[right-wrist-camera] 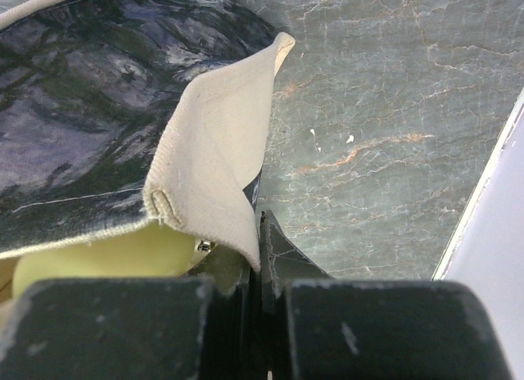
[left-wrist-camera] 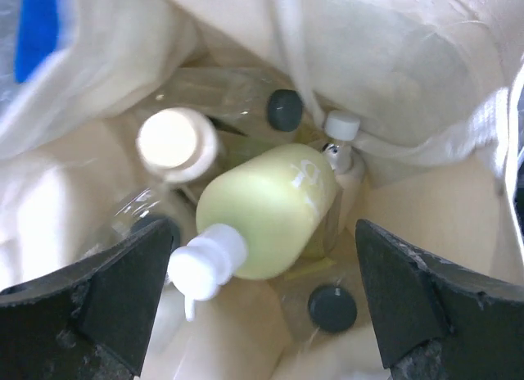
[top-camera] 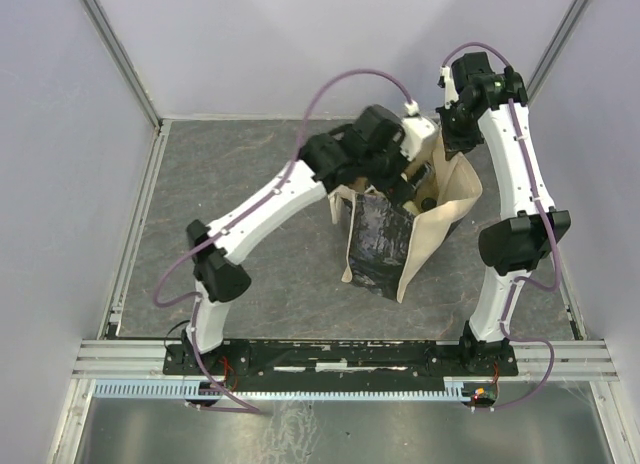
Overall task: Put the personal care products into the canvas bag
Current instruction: Place the care product in the canvas bag.
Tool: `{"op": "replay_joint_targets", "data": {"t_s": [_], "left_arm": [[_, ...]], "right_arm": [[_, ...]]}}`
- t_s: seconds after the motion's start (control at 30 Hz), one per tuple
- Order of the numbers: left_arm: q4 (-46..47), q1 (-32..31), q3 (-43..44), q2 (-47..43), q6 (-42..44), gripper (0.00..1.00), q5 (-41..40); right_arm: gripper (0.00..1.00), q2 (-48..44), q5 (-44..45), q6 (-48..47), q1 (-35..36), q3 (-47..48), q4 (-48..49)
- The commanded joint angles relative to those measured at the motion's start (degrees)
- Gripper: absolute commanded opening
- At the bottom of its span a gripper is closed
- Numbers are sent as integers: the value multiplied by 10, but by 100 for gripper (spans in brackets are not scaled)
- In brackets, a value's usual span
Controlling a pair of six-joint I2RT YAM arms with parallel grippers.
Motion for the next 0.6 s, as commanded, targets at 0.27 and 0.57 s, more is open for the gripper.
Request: {"op": "replay_joint_targets", "data": {"t_s": [0.27, 0.57], "left_arm": [[28, 191, -169, -208, -111, 99, -65], [71, 212, -294, -184, -126, 100, -27]], "right_arm": [[0, -30, 2, -6, -18, 4, 64], [0, -33, 8, -7, -20, 2, 61]]}}
